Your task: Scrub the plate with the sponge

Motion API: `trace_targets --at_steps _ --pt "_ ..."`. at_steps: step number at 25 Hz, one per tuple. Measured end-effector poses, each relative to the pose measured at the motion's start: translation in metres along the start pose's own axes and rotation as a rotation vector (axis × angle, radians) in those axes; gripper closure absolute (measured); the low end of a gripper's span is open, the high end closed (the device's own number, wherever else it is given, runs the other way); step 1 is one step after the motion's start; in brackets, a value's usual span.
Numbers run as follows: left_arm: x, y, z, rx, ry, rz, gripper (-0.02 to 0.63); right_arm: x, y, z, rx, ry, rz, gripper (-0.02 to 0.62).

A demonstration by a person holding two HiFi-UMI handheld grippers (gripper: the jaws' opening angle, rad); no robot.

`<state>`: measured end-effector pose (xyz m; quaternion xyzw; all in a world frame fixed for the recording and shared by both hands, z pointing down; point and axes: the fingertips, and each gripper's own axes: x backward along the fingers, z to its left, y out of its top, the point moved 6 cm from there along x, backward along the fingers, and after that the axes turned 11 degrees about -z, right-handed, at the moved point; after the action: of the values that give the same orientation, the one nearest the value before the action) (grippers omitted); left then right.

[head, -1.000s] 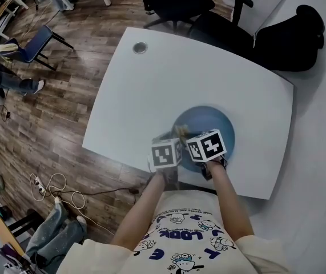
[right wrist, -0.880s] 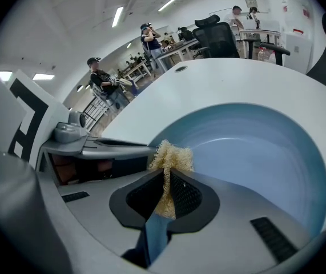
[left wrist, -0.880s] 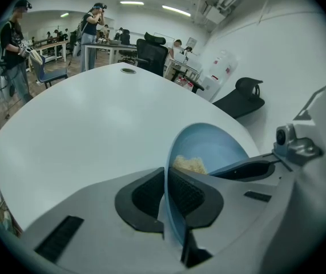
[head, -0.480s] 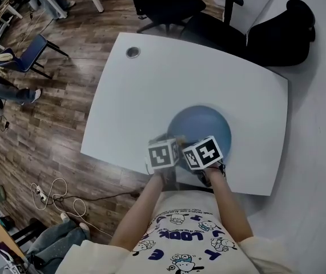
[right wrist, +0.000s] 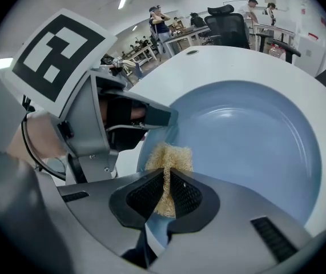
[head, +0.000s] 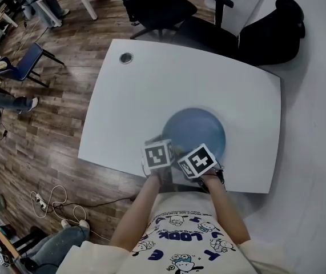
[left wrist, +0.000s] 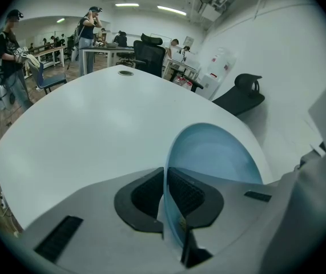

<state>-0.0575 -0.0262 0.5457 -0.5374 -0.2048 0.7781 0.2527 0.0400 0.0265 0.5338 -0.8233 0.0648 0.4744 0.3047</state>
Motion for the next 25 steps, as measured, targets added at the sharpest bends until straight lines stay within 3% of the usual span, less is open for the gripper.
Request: trace_targets --at_steps 25 --pt "0.005 0.007 -0.004 -0.085 0.036 -0.010 0.571 0.049 -0.033 -0.051 -0.010 -0.141 0.065 0.549"
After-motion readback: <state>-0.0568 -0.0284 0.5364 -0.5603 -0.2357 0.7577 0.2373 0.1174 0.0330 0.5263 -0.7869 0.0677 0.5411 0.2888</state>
